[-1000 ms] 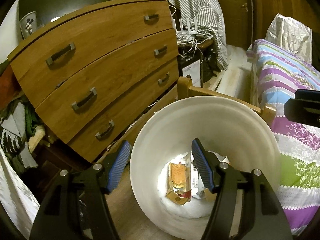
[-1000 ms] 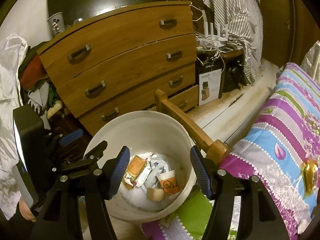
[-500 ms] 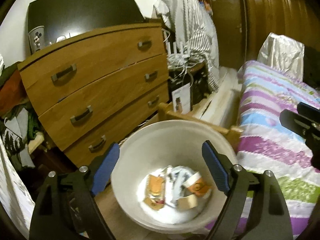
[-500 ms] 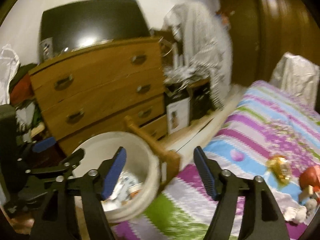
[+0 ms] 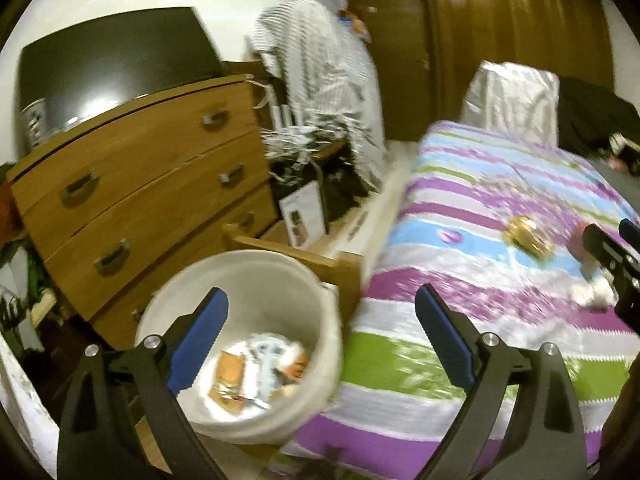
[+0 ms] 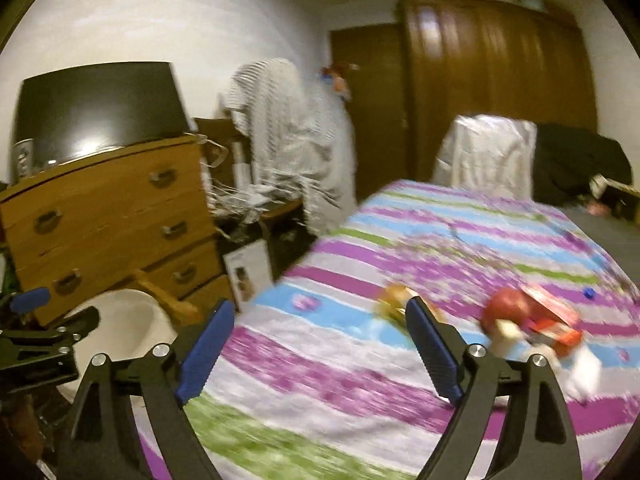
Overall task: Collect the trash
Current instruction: 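Move both tools back over the bed toward the remaining trash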
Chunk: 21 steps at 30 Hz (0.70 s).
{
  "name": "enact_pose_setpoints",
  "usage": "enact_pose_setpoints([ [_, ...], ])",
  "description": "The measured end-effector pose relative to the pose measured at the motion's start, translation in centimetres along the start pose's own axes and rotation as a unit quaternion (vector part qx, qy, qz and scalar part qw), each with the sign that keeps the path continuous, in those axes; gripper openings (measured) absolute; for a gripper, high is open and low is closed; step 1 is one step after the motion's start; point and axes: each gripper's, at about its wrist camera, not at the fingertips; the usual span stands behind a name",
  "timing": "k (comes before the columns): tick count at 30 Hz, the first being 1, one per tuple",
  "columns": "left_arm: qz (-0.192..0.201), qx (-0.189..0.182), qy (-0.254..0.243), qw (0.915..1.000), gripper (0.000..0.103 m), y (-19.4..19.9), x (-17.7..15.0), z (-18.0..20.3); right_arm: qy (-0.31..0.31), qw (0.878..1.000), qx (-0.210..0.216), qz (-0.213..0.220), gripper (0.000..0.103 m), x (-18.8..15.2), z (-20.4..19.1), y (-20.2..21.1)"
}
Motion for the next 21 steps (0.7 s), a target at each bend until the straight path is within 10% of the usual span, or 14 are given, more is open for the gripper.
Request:
enact_pose_setpoints([
  [11, -0.021, -0.078, -0.109, 0.9908, 0.093, -0.1, -3.0, 12.6, -0.071, 0.99, -0.108, -0.055, 0.093, -6.3, 18.2, 3.4],
  [21, -0.06, -0.108, -0.147, 0.9814, 0.093, -1.9, -6.1, 17.8, -0.07, 0.977, -0.106, -0.172, 0.096, -6.0, 34.1, -2.3],
])
Point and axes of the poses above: each gripper's, at about its wrist camera, not at the fingertips, and y roughly against the way its jaws point, z to its right, x to its top, and after that the axes turned 4 degrees about x, right-handed
